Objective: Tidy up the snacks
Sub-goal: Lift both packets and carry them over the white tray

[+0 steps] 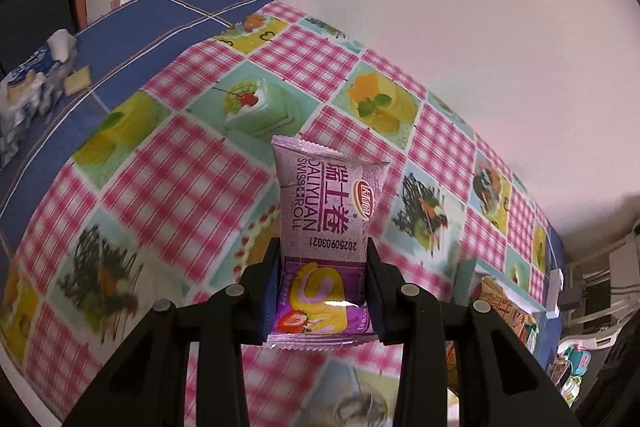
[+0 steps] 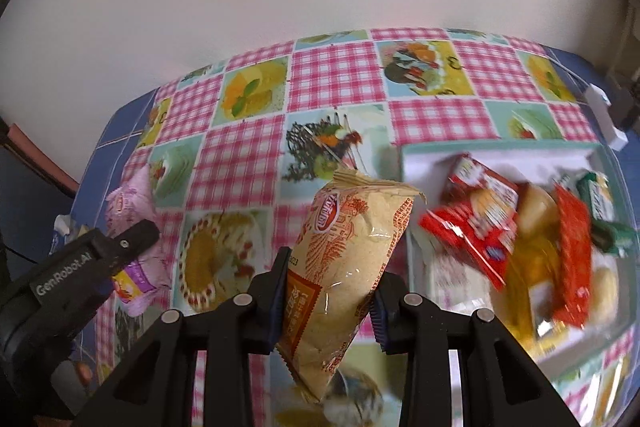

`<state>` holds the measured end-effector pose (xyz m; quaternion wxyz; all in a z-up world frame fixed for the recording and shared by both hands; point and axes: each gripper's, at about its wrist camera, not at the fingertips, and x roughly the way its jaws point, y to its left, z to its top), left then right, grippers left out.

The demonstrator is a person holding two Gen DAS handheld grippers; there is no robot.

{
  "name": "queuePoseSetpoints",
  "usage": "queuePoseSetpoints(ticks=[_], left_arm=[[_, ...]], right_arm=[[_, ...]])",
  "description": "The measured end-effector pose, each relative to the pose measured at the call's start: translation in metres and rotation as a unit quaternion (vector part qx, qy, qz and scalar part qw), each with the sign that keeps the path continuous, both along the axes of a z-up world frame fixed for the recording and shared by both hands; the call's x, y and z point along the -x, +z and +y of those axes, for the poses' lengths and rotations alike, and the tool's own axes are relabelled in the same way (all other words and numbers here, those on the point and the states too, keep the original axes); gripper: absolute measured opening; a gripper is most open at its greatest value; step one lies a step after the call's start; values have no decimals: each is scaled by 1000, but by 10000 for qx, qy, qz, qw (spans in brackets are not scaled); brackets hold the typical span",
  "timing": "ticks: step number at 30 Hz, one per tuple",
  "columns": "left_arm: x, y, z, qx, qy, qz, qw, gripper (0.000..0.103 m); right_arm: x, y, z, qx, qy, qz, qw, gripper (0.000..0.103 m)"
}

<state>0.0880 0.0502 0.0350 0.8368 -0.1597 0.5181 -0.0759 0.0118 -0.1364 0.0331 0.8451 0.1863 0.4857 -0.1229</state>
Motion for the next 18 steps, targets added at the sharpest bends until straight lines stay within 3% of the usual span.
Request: queuePoseSetpoints(ticks=[10, 18], left_arm=[[50, 6, -12, 1, -264, -83, 9996, 39], [69, 19, -30, 190, -546, -246, 9980, 39]], right_arm=[[59, 8, -9, -40, -171, -83, 9998, 37], [79, 11, -24, -99, -278, -98, 9995, 37]])
